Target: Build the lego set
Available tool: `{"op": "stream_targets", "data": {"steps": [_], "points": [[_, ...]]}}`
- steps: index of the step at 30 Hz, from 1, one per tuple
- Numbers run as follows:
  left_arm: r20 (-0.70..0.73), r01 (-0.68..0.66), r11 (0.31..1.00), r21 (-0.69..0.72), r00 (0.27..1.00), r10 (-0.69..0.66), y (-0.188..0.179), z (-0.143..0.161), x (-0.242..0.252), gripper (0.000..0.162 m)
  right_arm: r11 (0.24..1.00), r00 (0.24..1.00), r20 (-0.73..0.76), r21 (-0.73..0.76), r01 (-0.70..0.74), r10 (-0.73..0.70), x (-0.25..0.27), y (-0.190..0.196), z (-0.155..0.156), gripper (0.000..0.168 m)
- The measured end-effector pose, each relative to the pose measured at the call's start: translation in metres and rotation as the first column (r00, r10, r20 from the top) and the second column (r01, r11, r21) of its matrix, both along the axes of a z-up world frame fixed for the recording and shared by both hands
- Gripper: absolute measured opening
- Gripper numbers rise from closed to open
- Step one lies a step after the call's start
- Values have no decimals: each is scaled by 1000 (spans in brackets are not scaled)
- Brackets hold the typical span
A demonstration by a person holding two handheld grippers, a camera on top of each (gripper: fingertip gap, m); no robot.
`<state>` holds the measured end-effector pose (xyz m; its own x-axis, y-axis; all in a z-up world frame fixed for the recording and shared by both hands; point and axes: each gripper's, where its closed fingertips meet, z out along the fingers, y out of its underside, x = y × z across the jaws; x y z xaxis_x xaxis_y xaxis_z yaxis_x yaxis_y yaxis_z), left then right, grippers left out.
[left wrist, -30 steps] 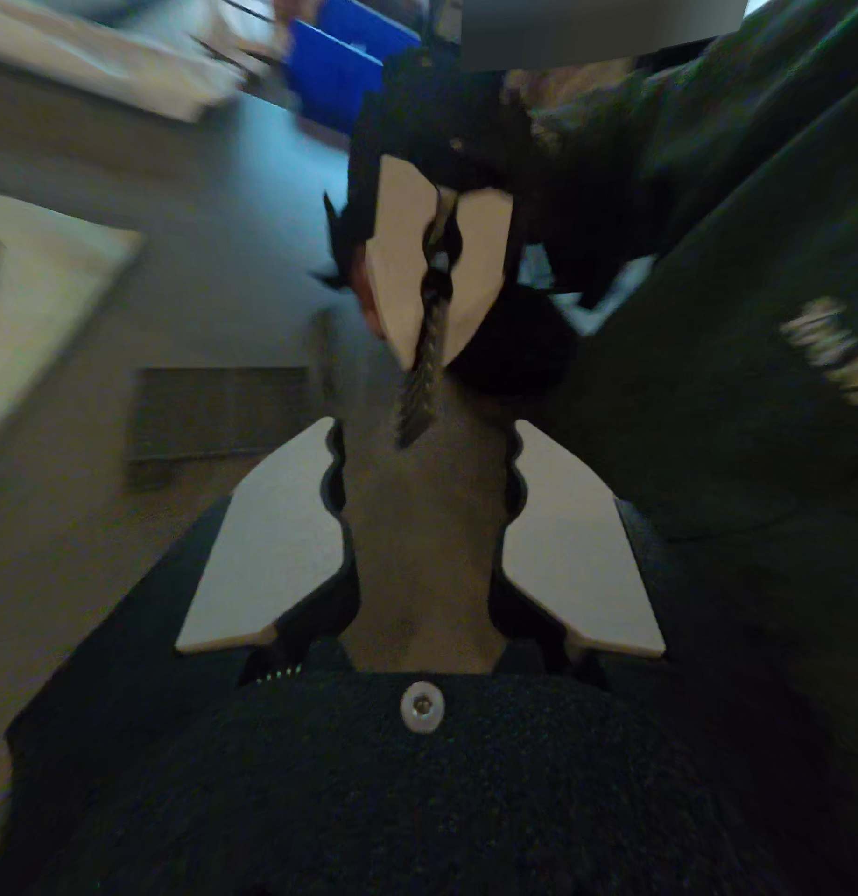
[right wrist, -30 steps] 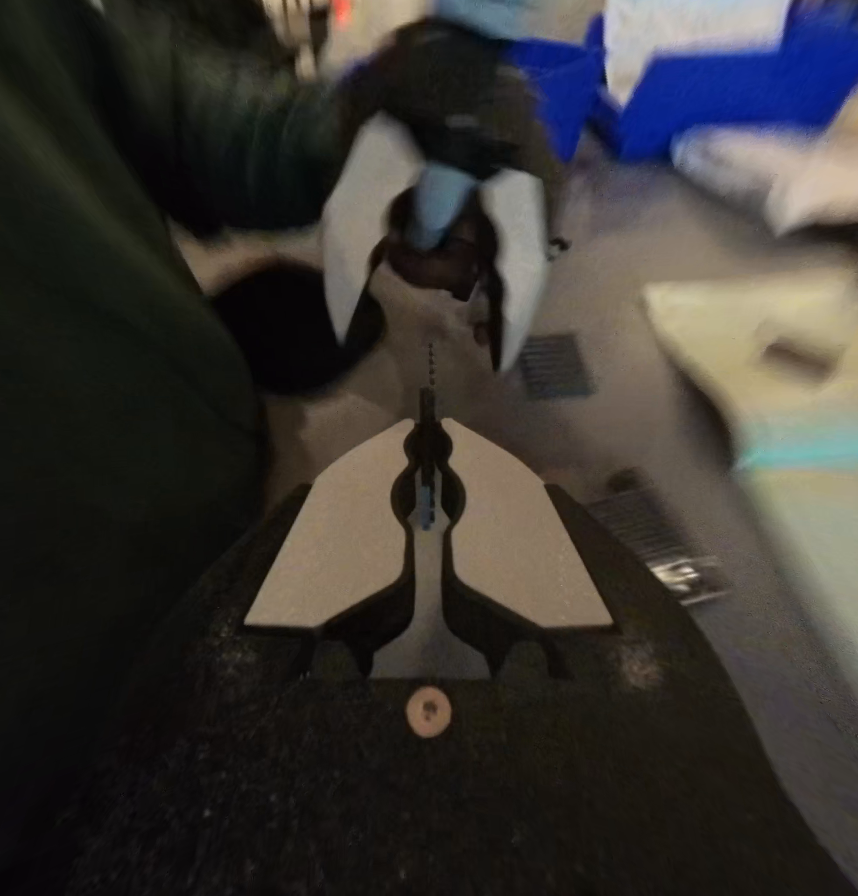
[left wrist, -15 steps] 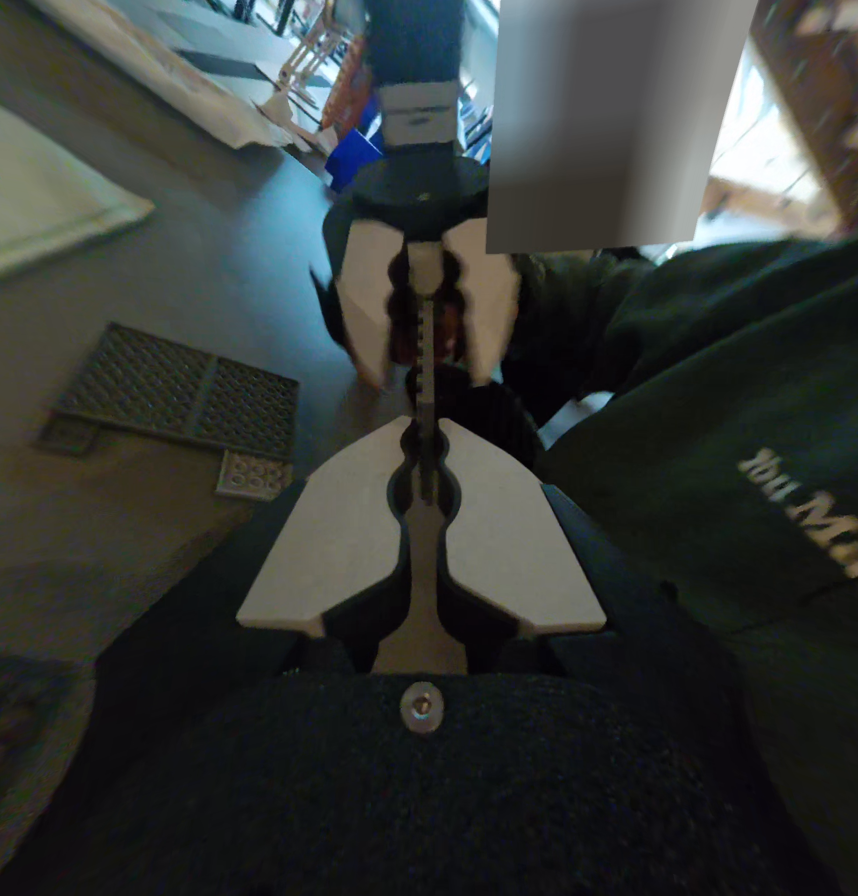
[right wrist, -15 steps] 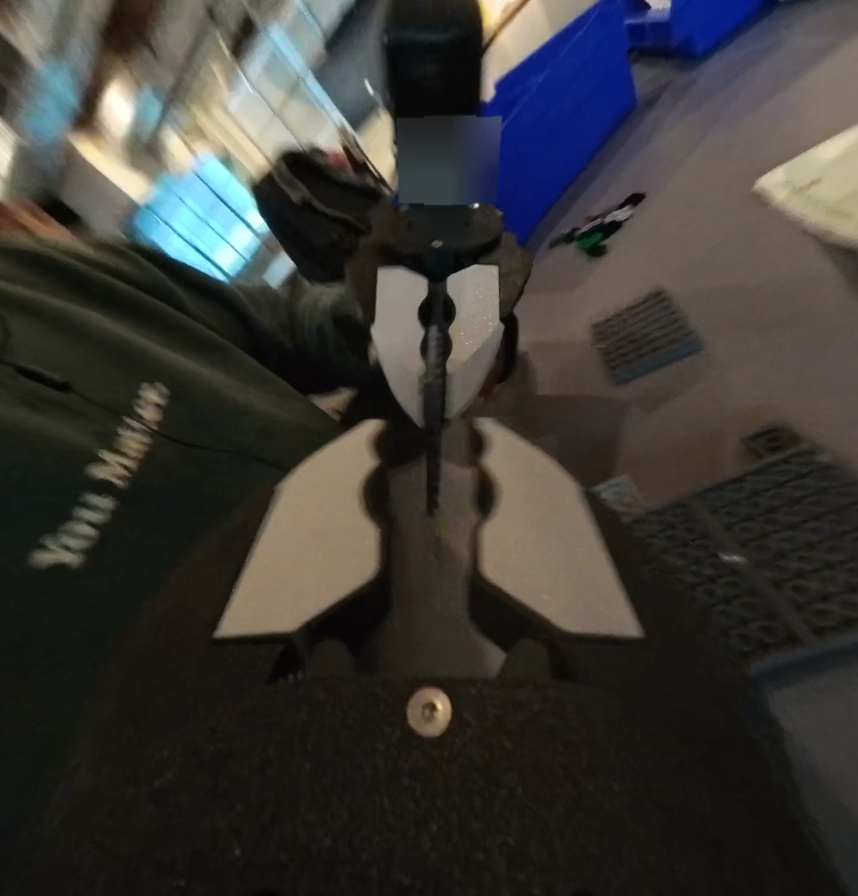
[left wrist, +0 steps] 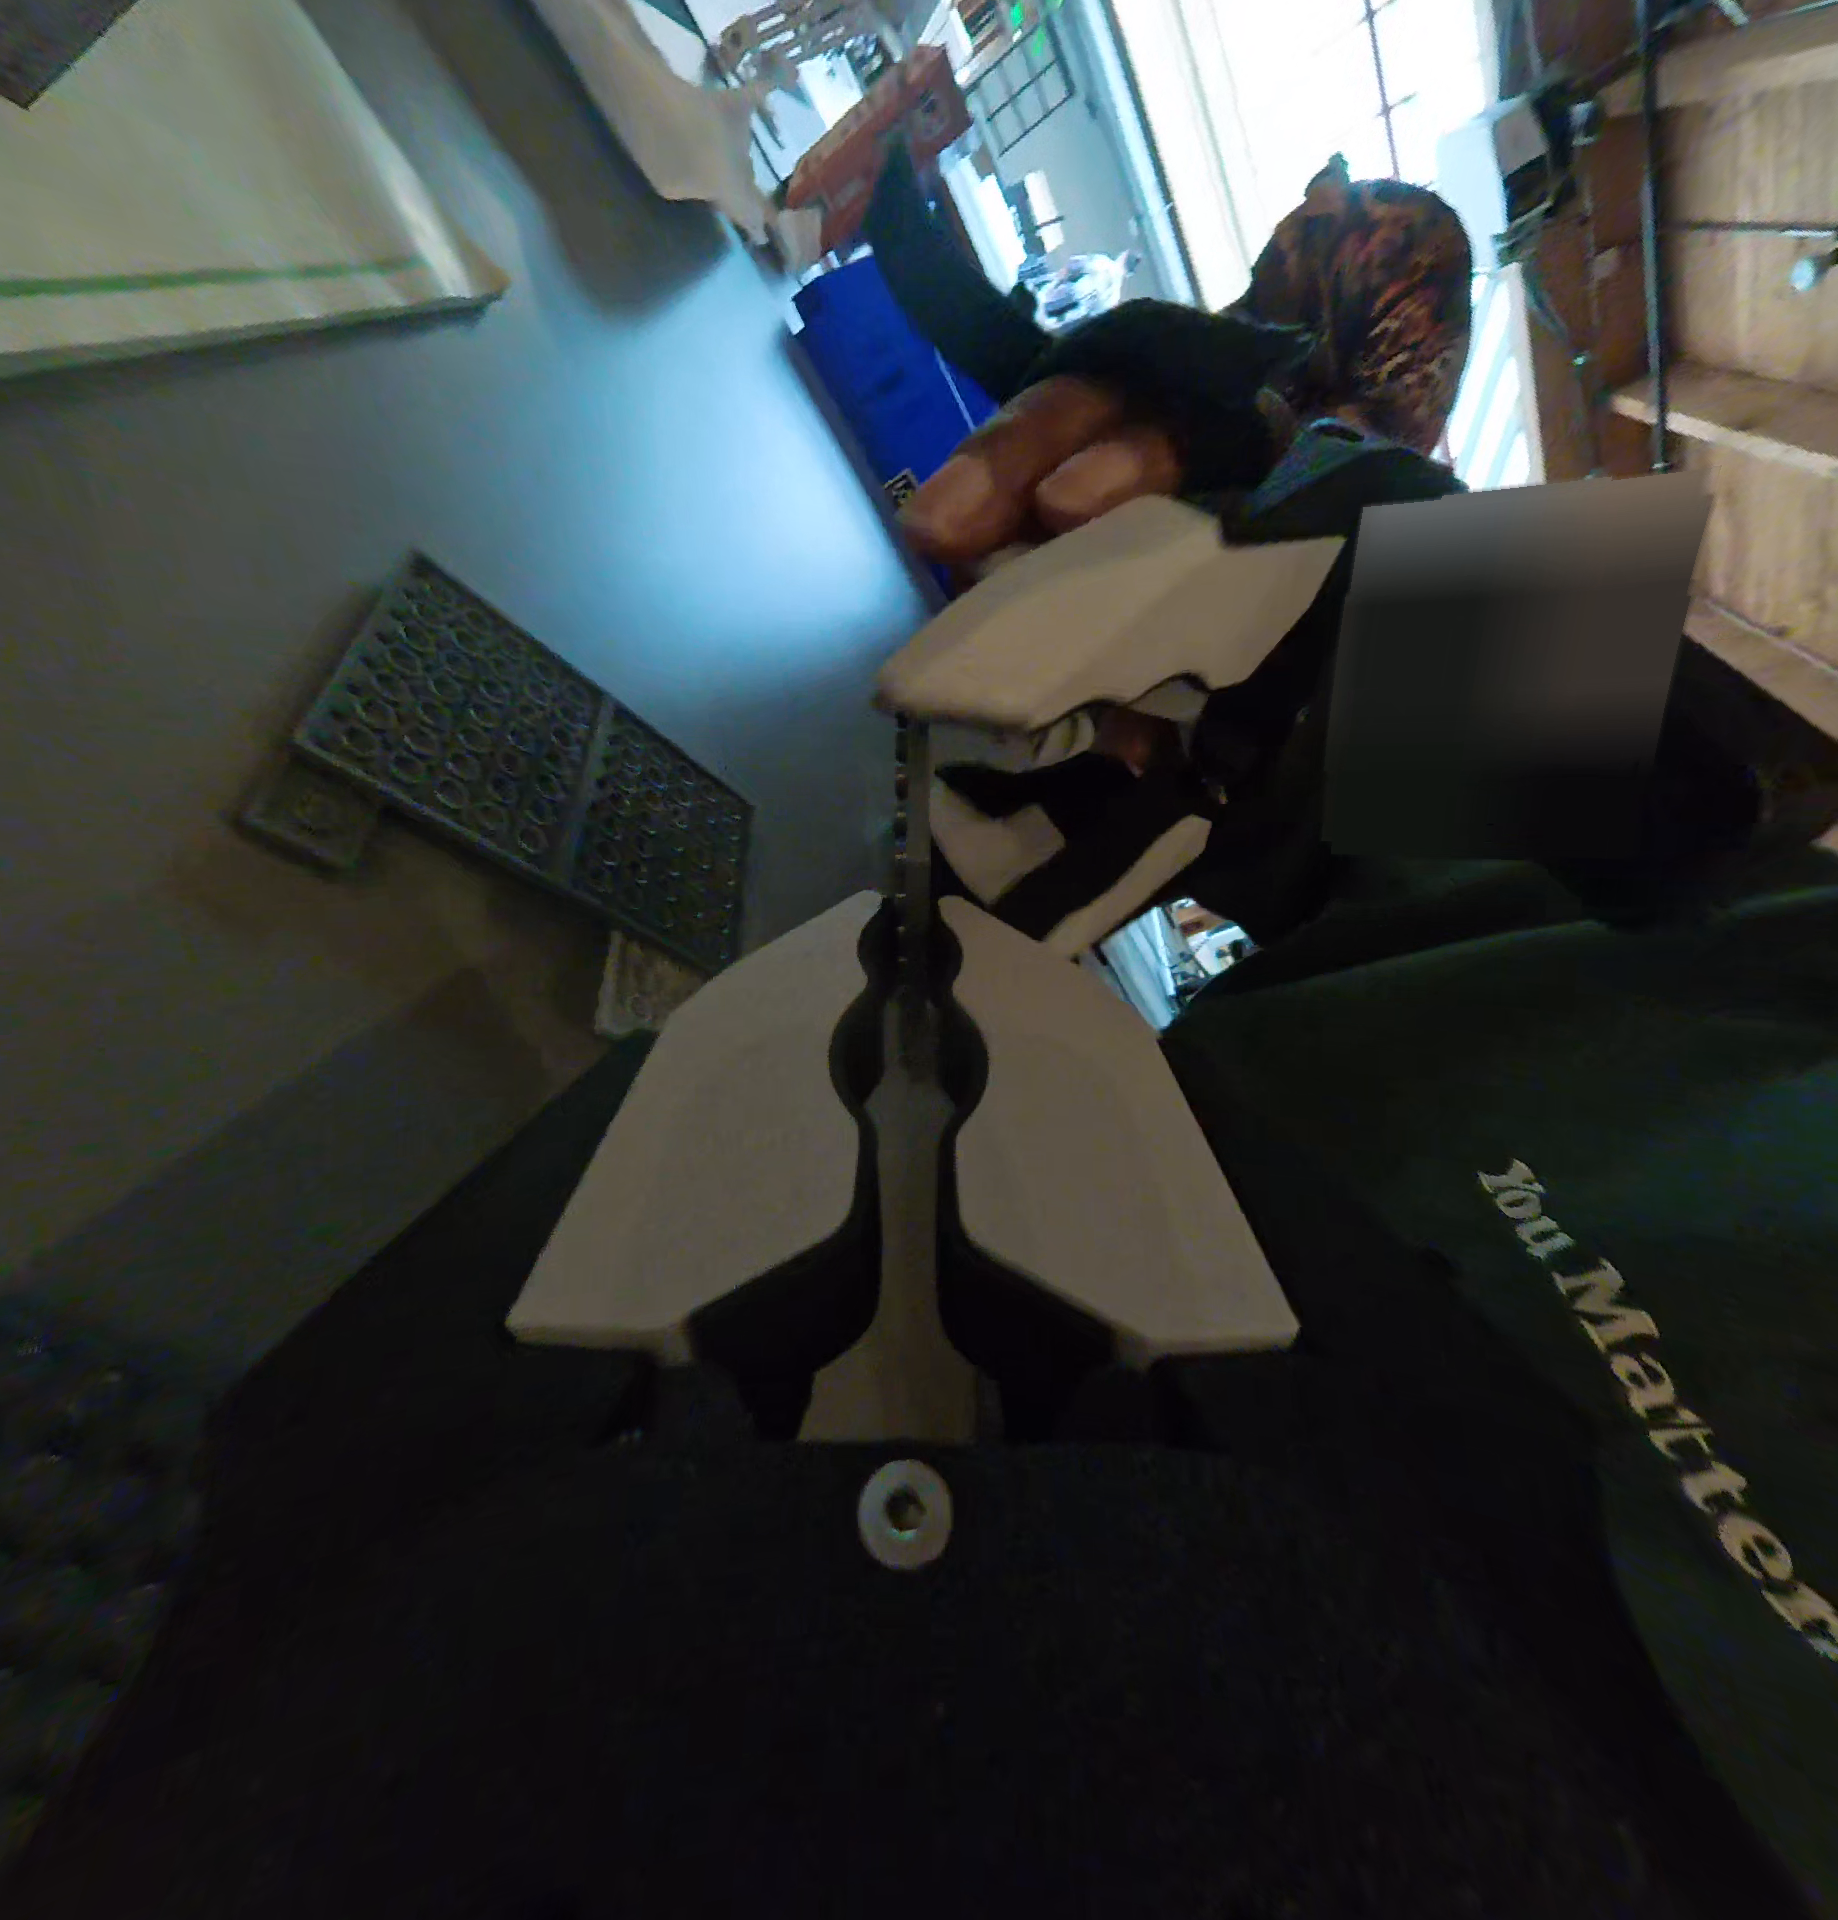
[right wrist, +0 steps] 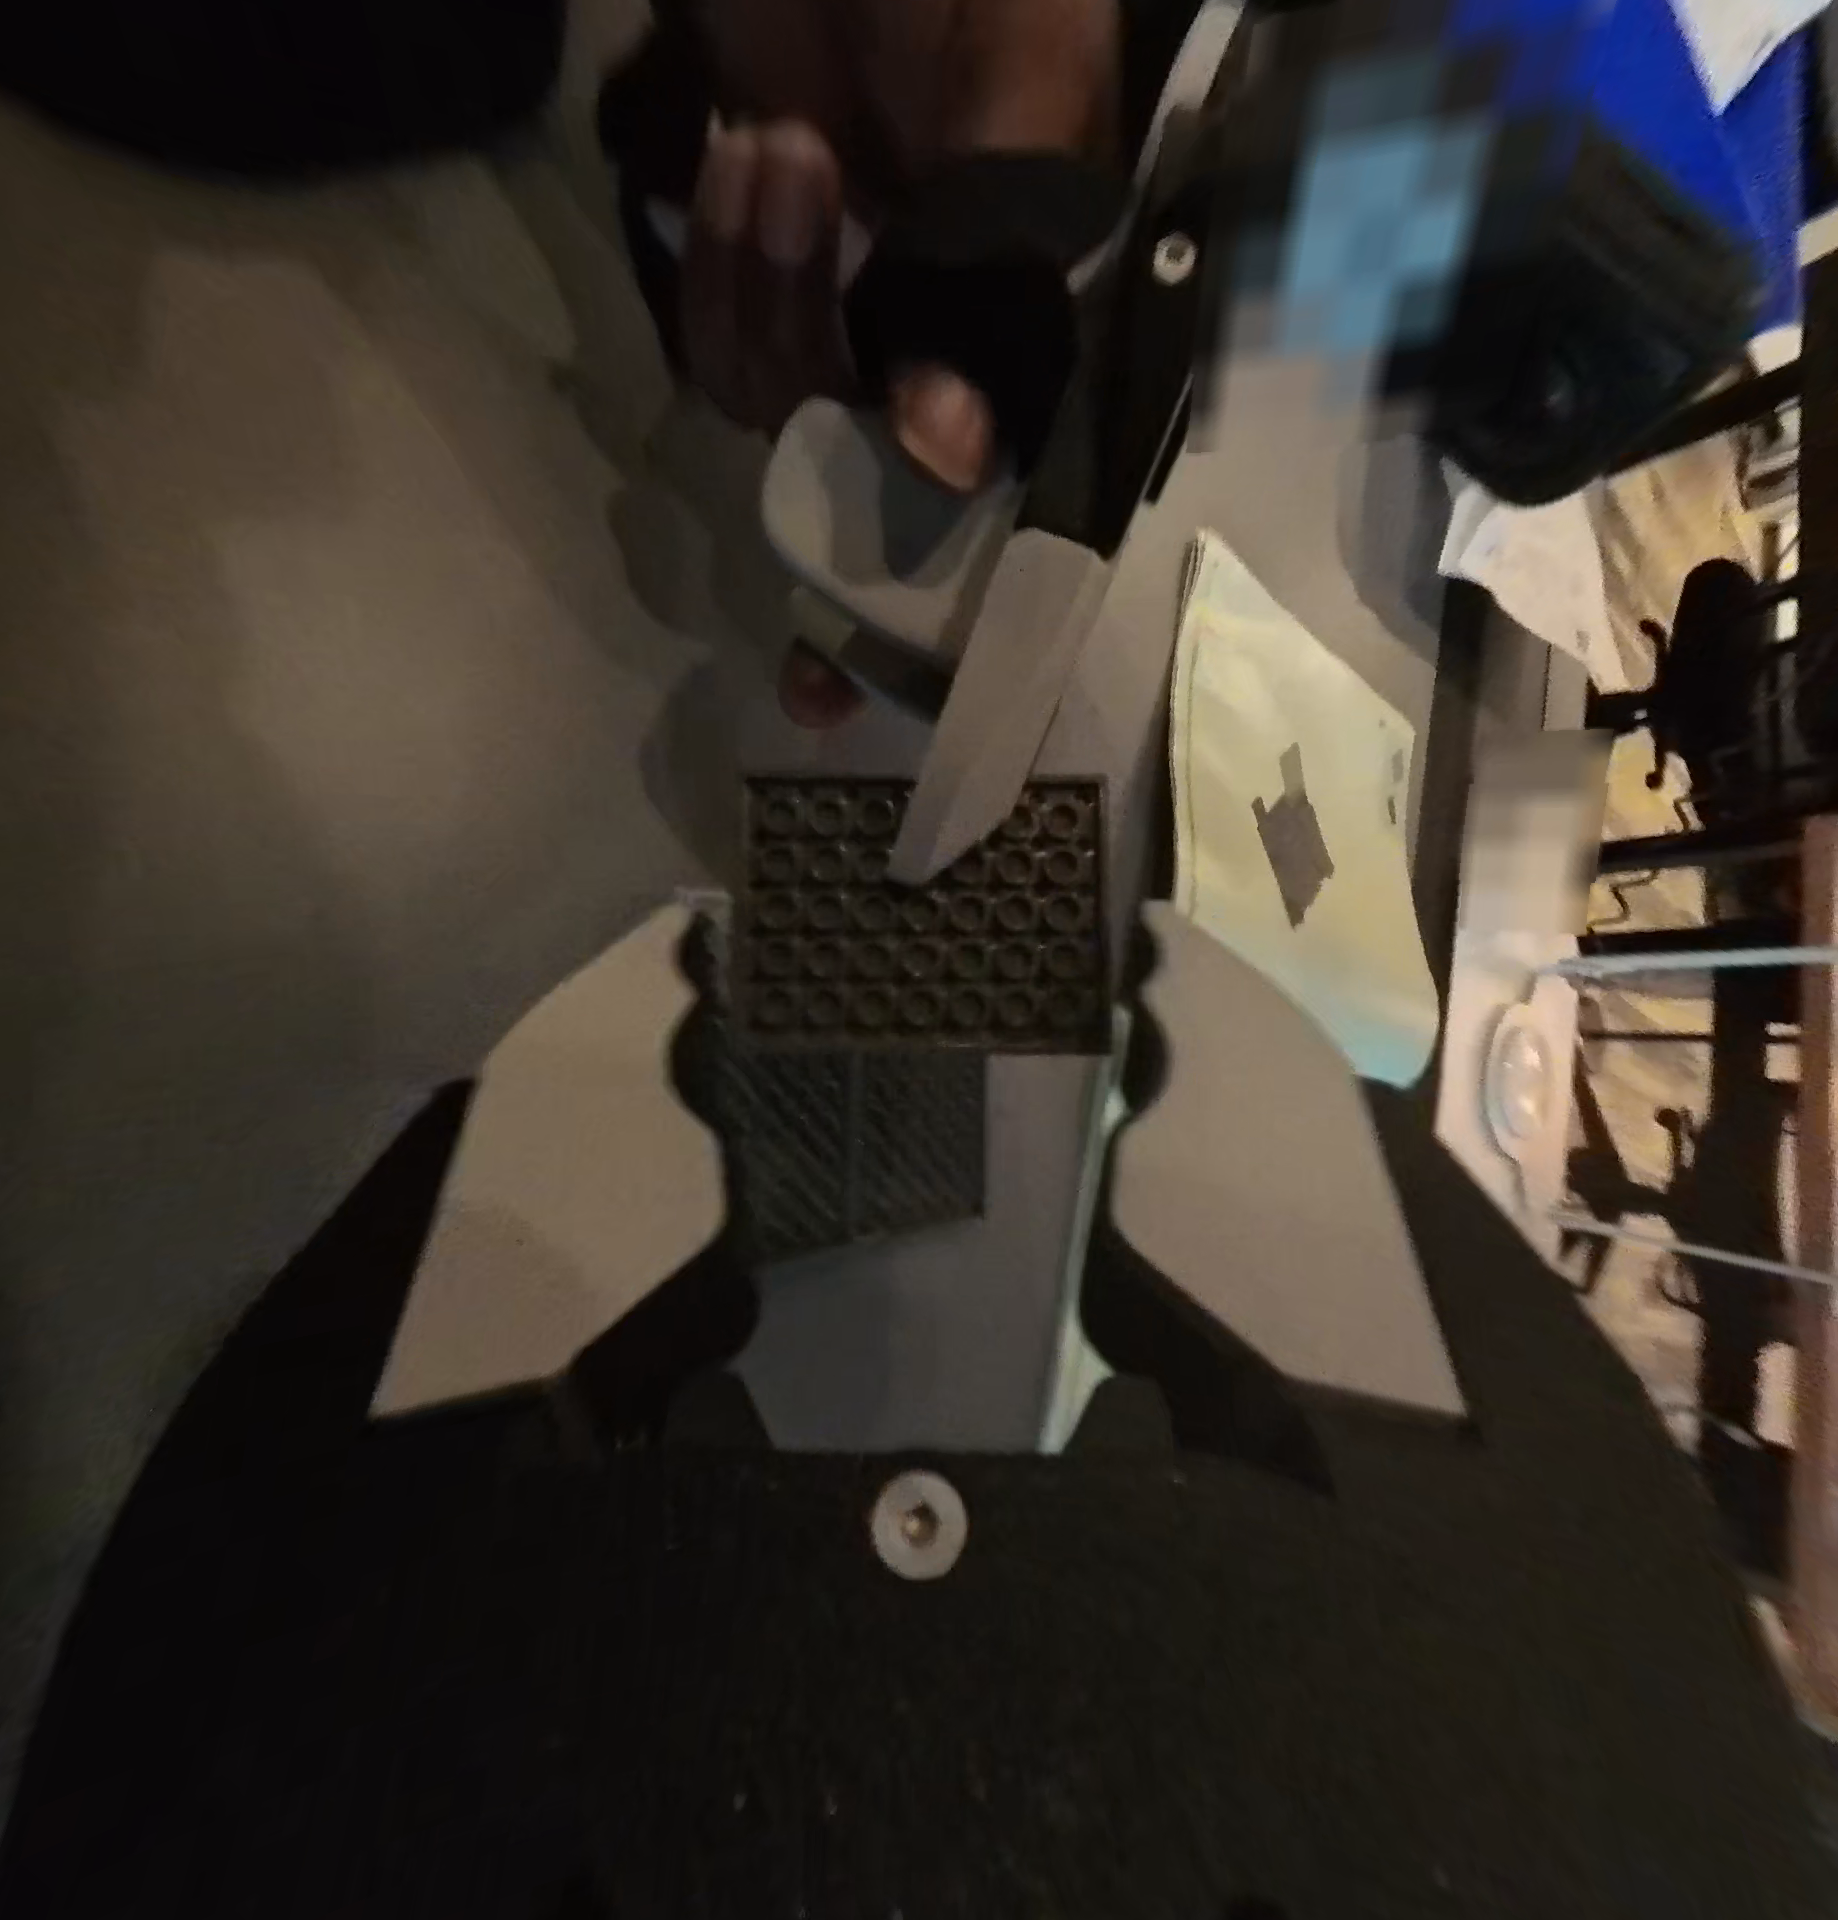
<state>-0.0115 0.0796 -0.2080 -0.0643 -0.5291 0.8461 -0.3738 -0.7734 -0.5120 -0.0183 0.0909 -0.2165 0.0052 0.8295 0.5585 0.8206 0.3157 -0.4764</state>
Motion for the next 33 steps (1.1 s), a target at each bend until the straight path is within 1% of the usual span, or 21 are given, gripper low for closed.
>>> {"op": "stream_targets", "data": {"steps": [1,2,4,5,6,7,8,9,10,12,13,14,16,18,21,25,27,29,33], "points": [[-6,-8,1000,5,1000,8,2,0,0,4,1000,1000,6,-3,-3,3,0,2,-1,70],[-10,-16,1000,8,1000,16,4,-1,0,4,1000,1000,-2,-19,-4,4,0,4,-1,70],[-14,-21,1000,19,1000,21,6,-2,-1,5,995,1000,-30,-98,-6,3,-1,4,-3,69],[-16,-32,998,53,999,32,7,-3,-1,7,989,999,-47,-147,-9,2,-1,4,-4,69],[-23,-39,994,100,999,41,9,-5,-3,14,980,998,-57,-199,-13,2,1,3,-6,69],[-36,-39,988,151,998,45,10,-7,-5,28,967,998,-58,-253,-14,-1,4,3,-9,69],[-52,-44,974,223,997,57,13,-10,-8,38,954,998,-63,-299,-13,-7,8,2,-12,69],[-64,-49,943,331,995,74,15,-12,-12,45,941,997,-74,-339,-11,-16,10,2,-14,69],[-80,-41,887,460,993,88,16,-15,-15,52,924,996,-81,-381,-8,-25,12,1,-17,69],[-128,11,728,685,986,106,15,-23,-19,65,899,995,-89,-439,-4,-40,13,-2,-22,70],[-147,42,652,757,983,108,12,-25,-18,69,889,995,-92,-458,-1,-46,11,-3,-24,70],[-163,75,597,799,982,96,6,-28,-16,73,882,995,-90,-472,3,-51,10,-3,-27,70],[-182,111,529,841,980,84,-2,-30,-10,75,873,995,-89,-488,-1,-49,8,-4,-29,70],[-191,124,461,879,976,102,1,-34,-9,75,869,995,-85,-494,-1,-47,8,-4,-31,70],[-190,120,459,880,976,110,5,-37,-9,74,860,994,-100,-511,-16,-41,7,-7,-31,70],[-201,142,433,890,975,92,3,-39,-7,74,857,994,-105,-514,-26,-33,4,-11,-32,70],[-212,161,415,896,974,80,1,-40,-5,69,860,994,-101,-510,-26,-30,4,-10,-33,70],[-238,189,395,899,968,78,1,-43,-5,69,858,994,-104,-513,-28,-29,4,-11,-33,70],[-237,192,392,900,969,69,1,-44,-6,68,860,992,-125,-510,-34,-35,3,-10,-30,70]]}}
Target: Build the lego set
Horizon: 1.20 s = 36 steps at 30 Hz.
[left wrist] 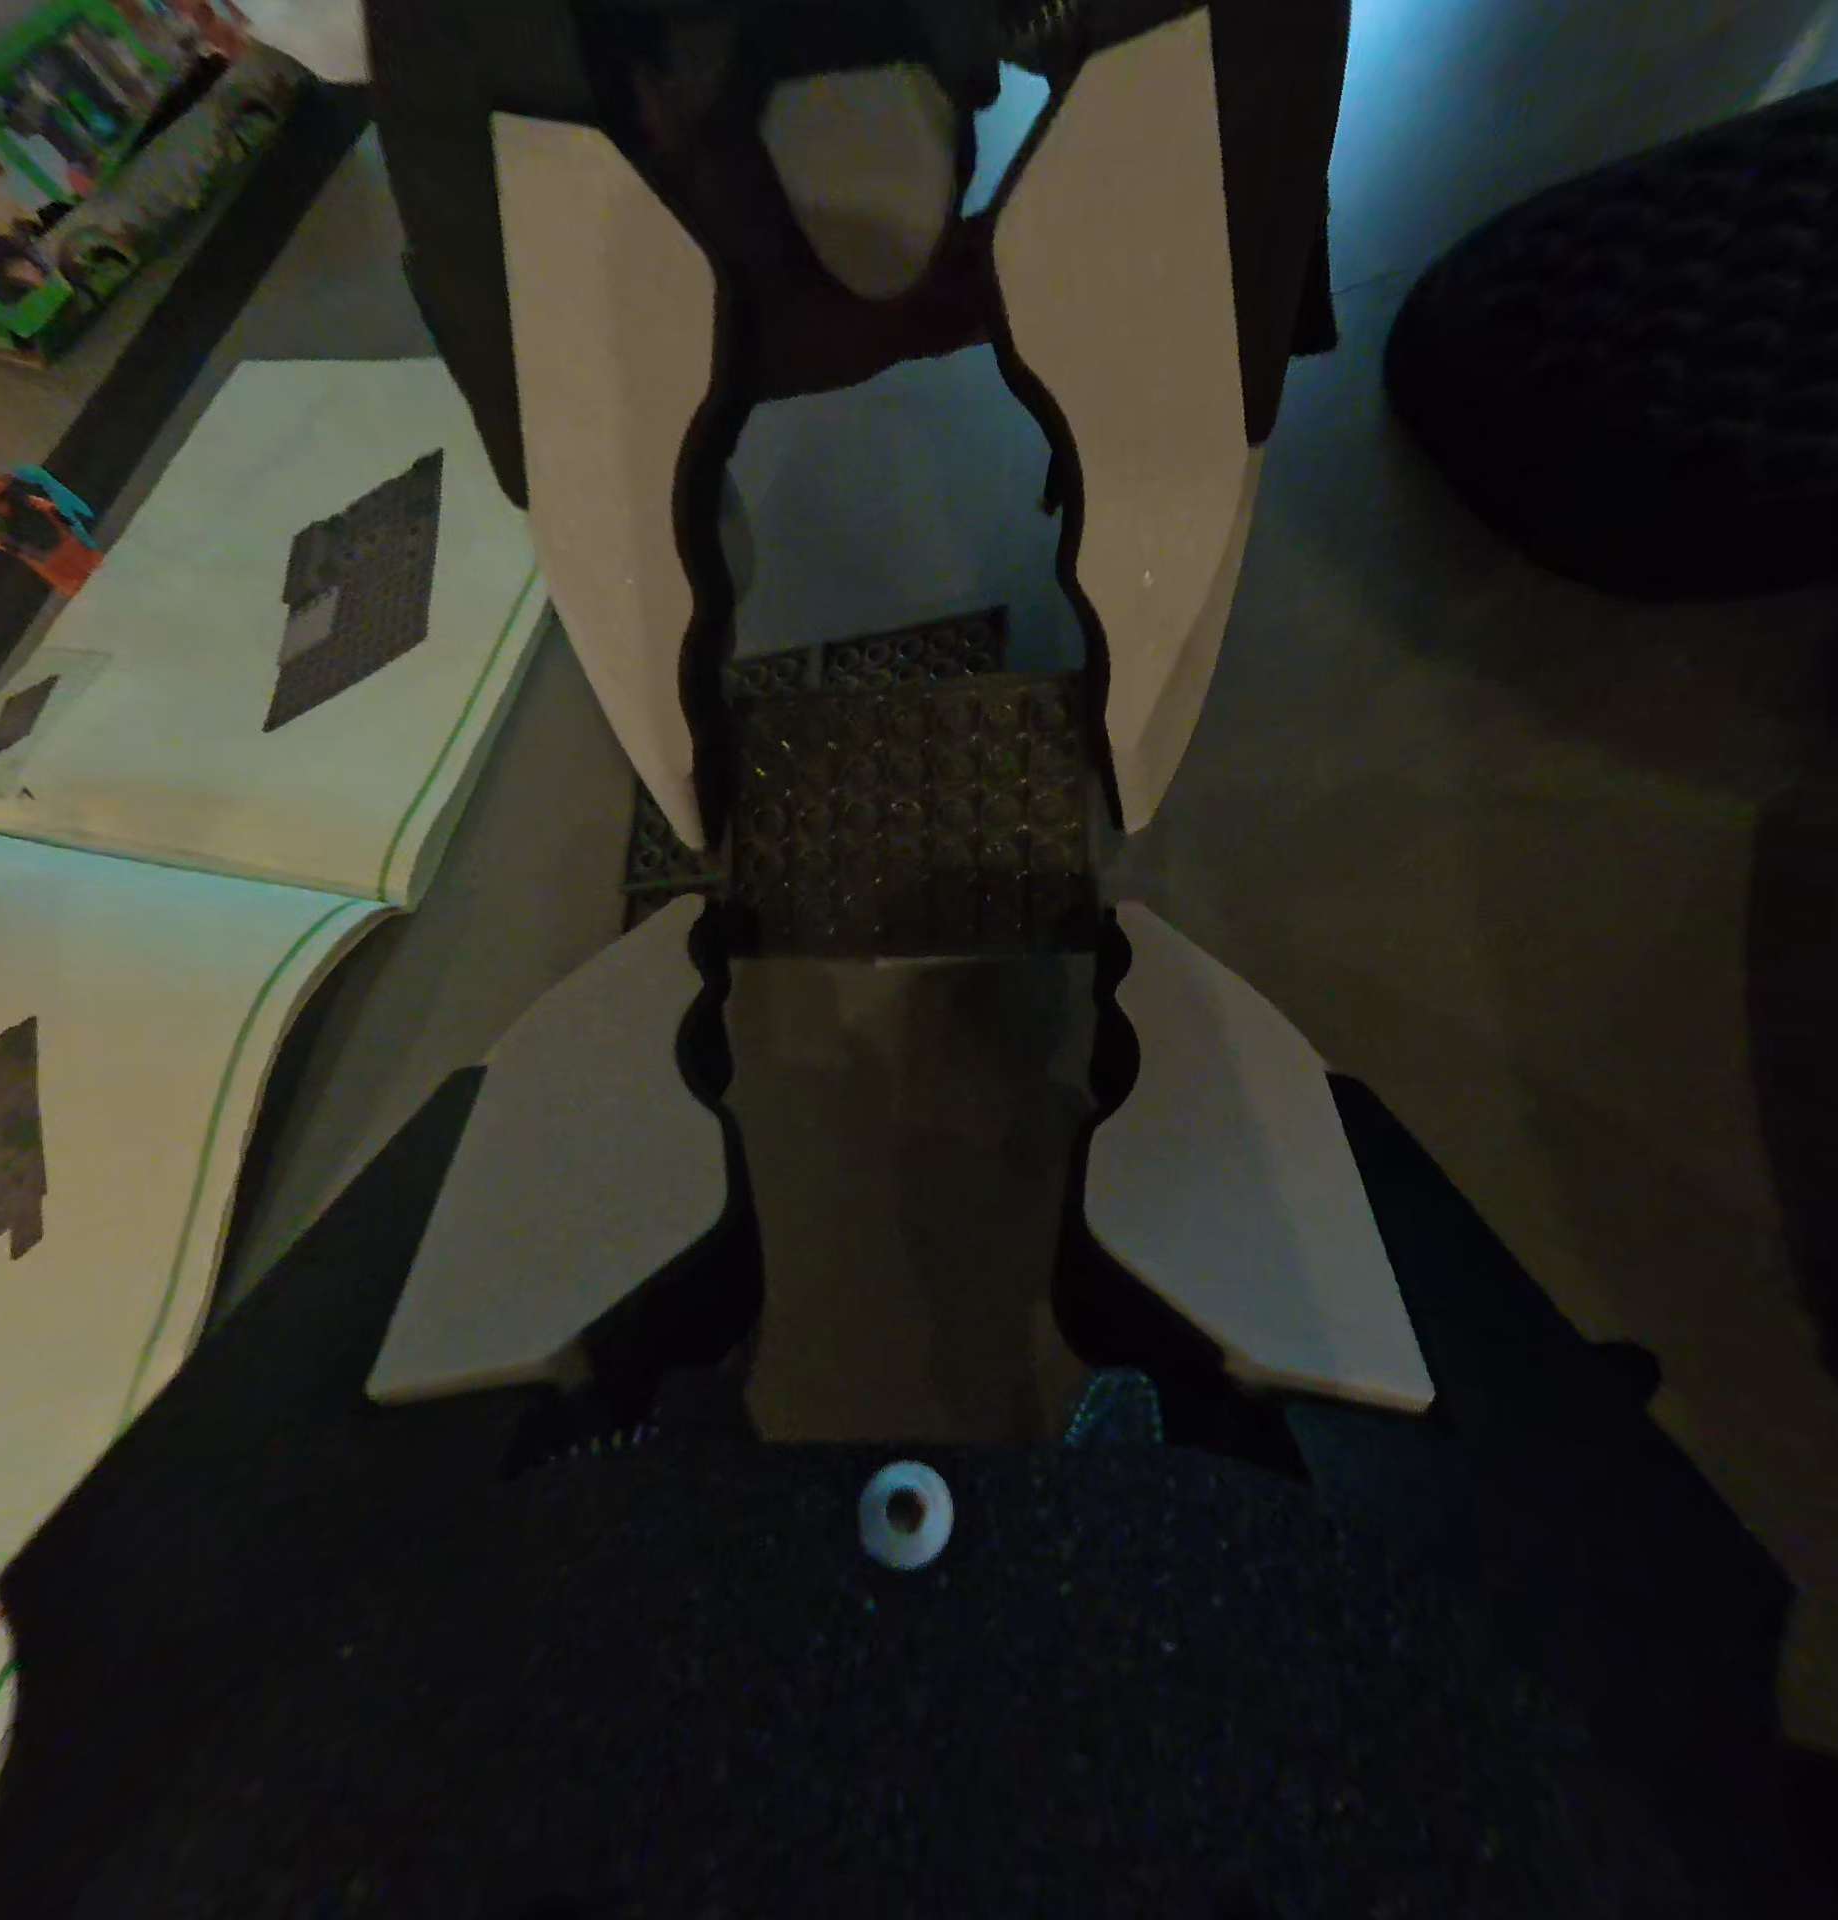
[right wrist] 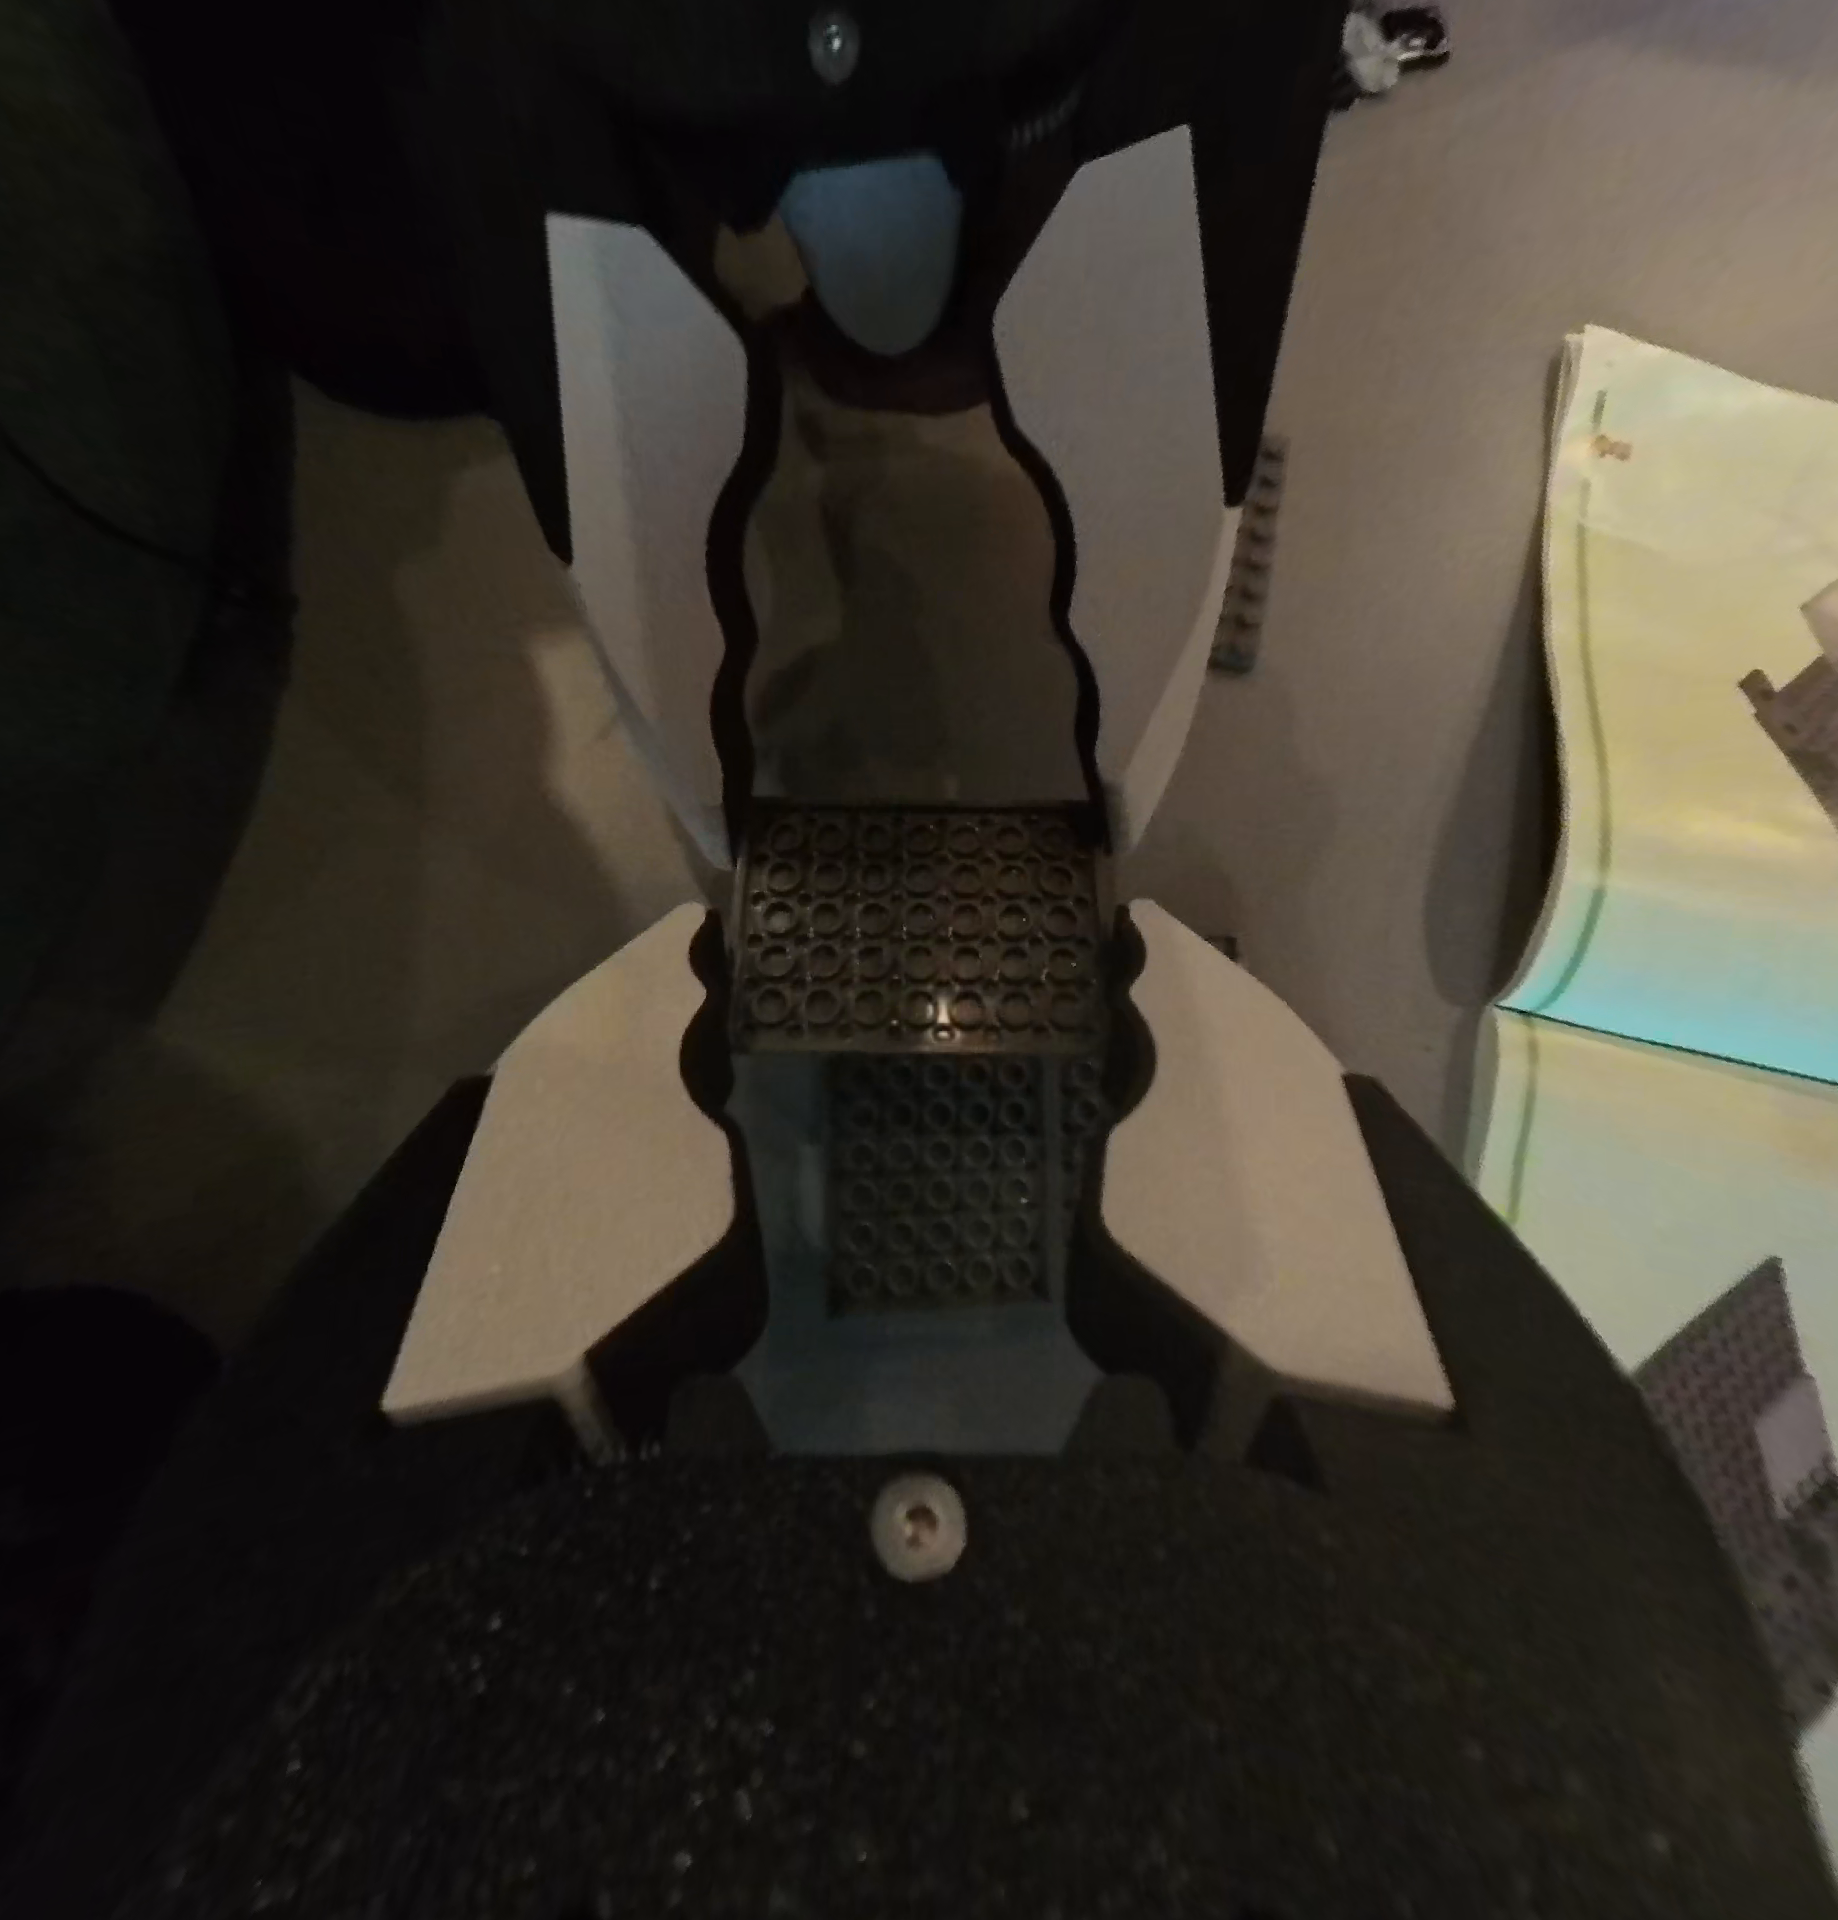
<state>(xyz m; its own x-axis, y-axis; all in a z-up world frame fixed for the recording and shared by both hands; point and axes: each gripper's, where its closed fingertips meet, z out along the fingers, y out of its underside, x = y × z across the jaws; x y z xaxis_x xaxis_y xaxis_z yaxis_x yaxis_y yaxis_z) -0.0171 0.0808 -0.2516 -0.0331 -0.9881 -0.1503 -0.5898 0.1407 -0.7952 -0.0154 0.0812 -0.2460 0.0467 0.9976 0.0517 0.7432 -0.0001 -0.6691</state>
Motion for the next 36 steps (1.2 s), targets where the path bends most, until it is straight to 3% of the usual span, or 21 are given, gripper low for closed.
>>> {"op": "stream_targets", "data": {"steps": [5,12,20,36], "points": [[-14,-4,1000,-18,1000,4,12,1,-7,68,999,998,32,21,49,-50,26,11,-1,84],[-140,42,998,-42,989,-48,15,-18,-12,68,991,986,101,13,131,-131,65,13,-29,95],[-239,14,991,-133,970,-46,11,-25,-15,68,997,992,118,-49,56,-50,60,18,-42,109],[-283,11,991,-131,958,-48,10,-30,-16,68,995,989,143,-99,-9,23,55,26,-46,110]]}}
